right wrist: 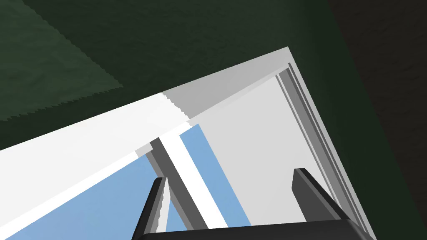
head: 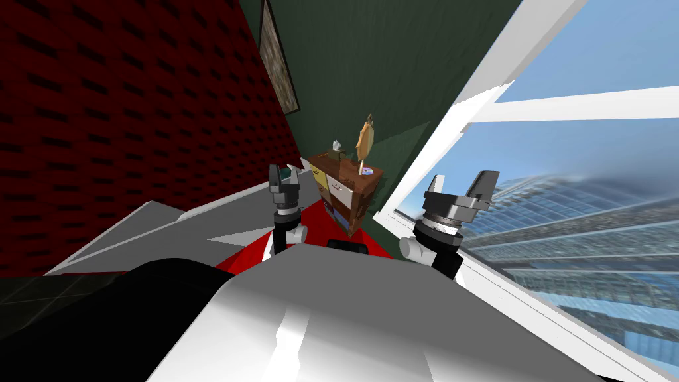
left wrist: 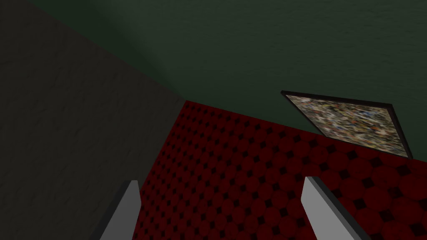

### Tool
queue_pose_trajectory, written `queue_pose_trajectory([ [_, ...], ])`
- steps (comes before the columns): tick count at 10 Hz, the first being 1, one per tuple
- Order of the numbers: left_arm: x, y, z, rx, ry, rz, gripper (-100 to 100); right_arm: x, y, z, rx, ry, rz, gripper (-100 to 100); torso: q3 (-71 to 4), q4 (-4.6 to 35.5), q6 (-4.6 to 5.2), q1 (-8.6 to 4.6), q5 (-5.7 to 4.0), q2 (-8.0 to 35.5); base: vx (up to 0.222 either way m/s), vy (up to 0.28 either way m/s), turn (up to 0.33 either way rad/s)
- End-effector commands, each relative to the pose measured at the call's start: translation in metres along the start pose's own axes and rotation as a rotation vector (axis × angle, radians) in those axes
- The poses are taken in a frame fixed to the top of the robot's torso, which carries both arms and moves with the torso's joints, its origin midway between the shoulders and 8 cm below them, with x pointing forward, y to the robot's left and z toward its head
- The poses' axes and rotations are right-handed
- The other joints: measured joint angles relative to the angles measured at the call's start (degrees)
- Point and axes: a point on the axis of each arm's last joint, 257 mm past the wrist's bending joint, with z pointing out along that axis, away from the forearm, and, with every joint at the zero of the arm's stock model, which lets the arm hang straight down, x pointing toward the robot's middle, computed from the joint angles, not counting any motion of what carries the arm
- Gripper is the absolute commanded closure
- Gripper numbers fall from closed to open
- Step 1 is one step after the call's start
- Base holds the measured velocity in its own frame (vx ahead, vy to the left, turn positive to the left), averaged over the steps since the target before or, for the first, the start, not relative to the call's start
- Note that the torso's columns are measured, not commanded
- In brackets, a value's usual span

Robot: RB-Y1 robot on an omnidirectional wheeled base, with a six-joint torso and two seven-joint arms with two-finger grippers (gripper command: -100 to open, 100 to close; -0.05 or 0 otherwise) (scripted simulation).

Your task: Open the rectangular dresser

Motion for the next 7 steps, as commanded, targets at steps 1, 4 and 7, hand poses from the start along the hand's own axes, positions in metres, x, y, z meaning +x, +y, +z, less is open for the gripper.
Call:
queue_pose_trajectory([
  [1,0.0,0.0,0.0,0.0,0.0,0.0,0,0.0,0.0,0.0,0.0,0.0,0.0,0,-4.67,2.35,0.0,0.0,0.0,2.32,0.0,0.0,0.0],
  [4,0.0,-0.0001,0.0,0.0,0.0,0.0,0,0.0,0.0001,0.0,0.0,0.0,0.0,0,-28.5,14.24,0.0,0.0,0.0,14.22,0.0,0.0,0.0],
  [7,0.0,-0.0001,0.0,0.0,0.0,0.0,0,0.0,0.0001,0.0001,0.0,0.0,0.0,0,-53.81,26.91,0.0,0.0,0.0,26.93,0.0,0.0,0.0],
])
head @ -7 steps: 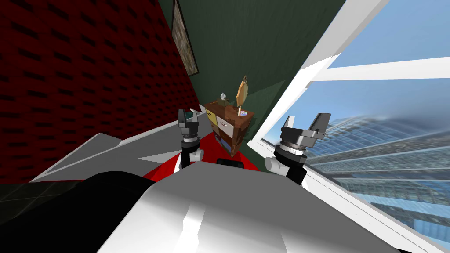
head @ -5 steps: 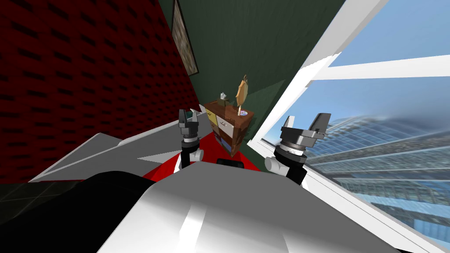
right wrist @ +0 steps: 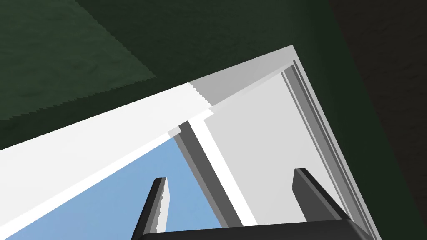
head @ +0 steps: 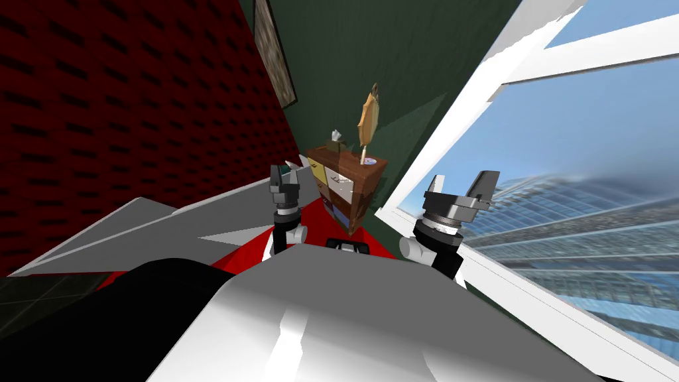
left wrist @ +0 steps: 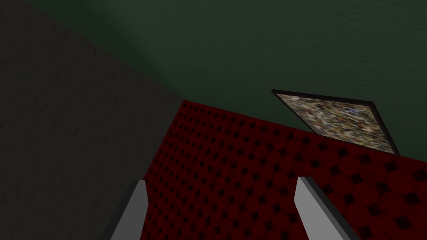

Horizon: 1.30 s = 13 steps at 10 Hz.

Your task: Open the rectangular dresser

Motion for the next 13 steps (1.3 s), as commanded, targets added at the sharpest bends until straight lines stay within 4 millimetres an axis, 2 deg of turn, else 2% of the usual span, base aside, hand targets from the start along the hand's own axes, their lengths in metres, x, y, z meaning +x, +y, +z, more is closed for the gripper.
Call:
queue_pose_trajectory([
  [1,0.0,0.0,0.0,0.0,0.0,0.0,0,0.0,0.0,0.0,0.0,0.0,0.0,0,-8.46,4.23,0.0,0.0,0.0,4.23,0.0,0.0,0.0],
  [2,0.0,0.0,0.0,0.0,0.0,0.0,0,0.0,0.0,0.0,0.0,0.0,0.0,0,-16.91,8.46,0.0,0.0,0.0,8.46,0.0,0.0,0.0],
  [3,0.008,0.008,-0.003,-0.013,0.04,0.006,-100,0.0,0.0,0.0,0.0,0.0,0.0,0,-25.38,12.69,0.0,0.0,0.0,12.69,0.007,0.002,-0.043],
  [4,0.011,0.013,-0.004,-0.023,0.057,0.009,-100,0.0,0.0,0.0,0.0,0.0,0.0,0,-29.33,14.57,0.01,0.02,0.01,14.61,0.003,0.006,-0.045],
  [5,0.019,0.027,-0.009,-0.048,0.09,0.014,-100,0.0,0.0,0.0,0.001,0.0,0.0,0,-30.45,15.14,0.0,0.03,0.01,15.15,0.001,0.009,-0.077],
  [9,0.035,0.062,-0.023,-0.117,0.141,0.024,-100,0.0,0.0,0.0,0.001,0.0,0.0,0,-30.76,15.37,0.0,0.0,0.0,15.35,0.005,0.013,-0.072],
  [10,0.035,0.062,-0.023,-0.117,0.141,0.024,-100,0.0,0.0,0.0,0.001,0.0,0.0,0,-30.76,15.37,0.0,-0.01,0.0,15.36,0.004,0.008,-0.018],
  [13,0.046,0.091,-0.036,-0.175,0.172,0.03,-100,0.0,0.0,0.0,0.001,0.0,0.0,0,-30.75,15.37,0.0,0.0,0.0,15.36,0.004,0.009,-0.068],
])
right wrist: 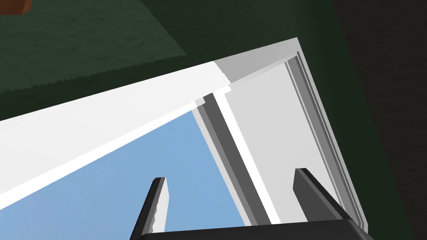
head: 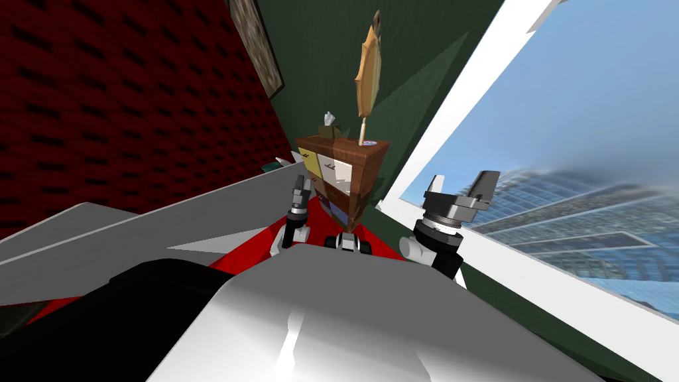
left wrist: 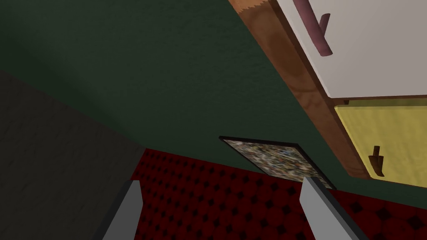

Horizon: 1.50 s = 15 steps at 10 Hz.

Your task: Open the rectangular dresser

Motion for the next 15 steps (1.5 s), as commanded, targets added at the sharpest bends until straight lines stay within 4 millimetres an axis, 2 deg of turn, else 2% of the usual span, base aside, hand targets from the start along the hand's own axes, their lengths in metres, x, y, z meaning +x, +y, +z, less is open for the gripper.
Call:
queue_pose_trajectory([
  [1,0.013,0.025,-0.007,-0.049,0.026,0.003,-100,0.0,0.0,0.0,0.0,0.0,0.0,0,0.0,0.0,-0.01,0.01,0.0,0.0,0.004,0.014,-0.069],
  [15,0.073,0.131,-0.05,-0.27,0.151,0.015,-100,0.0,0.0,0.0,0.0,0.0,0.0,0,0.0,0.0,-0.01,-0.01,0.0,0.0,0.004,0.011,-0.063],
])
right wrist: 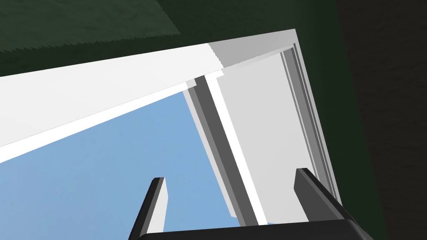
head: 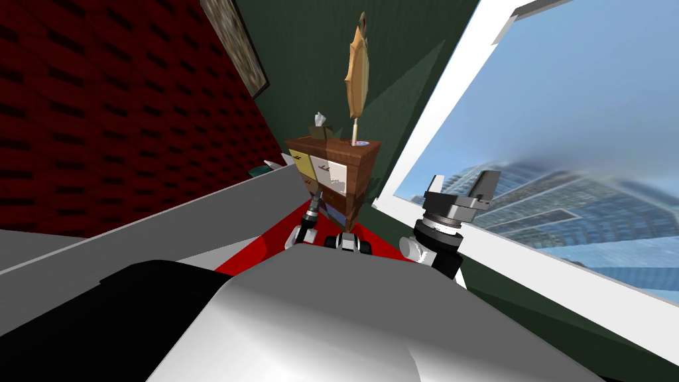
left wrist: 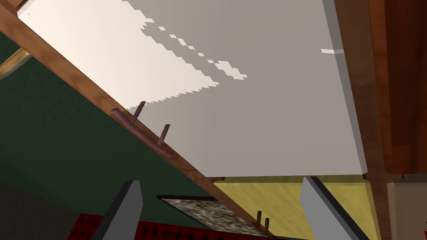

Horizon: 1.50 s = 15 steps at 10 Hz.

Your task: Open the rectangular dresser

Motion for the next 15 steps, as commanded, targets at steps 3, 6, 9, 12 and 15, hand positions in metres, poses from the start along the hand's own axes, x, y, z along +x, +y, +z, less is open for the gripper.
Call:
queue_pose_trajectory([
  [3,0.025,0.041,-0.009,-0.082,0.067,0.02,-100,0.0,0.0,0.0,0.0,0.0,0.0,0,0.0,0.0,0.01,0.0,0.0,0.0,0.003,0.013,-0.076],
  [6,0.041,0.07,-0.02,-0.138,0.124,0.044,-100,0.0,0.0,0.0,0.0,0.0,0.0,0,-0.01,0.0,0.0,0.01,0.0,-0.01,0.005,0.013,-0.073],
  [9,0.054,0.097,-0.033,-0.19,0.178,0.07,-100,0.0,0.0,0.0,0.0,0.0,0.0,0,0.0,0.0,0.0,0.01,0.0,-0.01,0.003,0.014,-0.08],
  [12,0.061,0.111,-0.04,-0.219,0.207,0.084,-100,0.0,0.0,0.0,0.0,0.0,0.0,0,0.0,0.0,0.0,-0.01,0.0,0.0,0.002,0.008,-0.039],
  [15,0.068,0.125,-0.048,-0.247,0.234,0.096,-100,0.0,0.0,0.0,0.0,0.0,0.0,0,0.0,0.0,0.0,0.01,0.0,-0.01,0.001,0.007,-0.043],
])
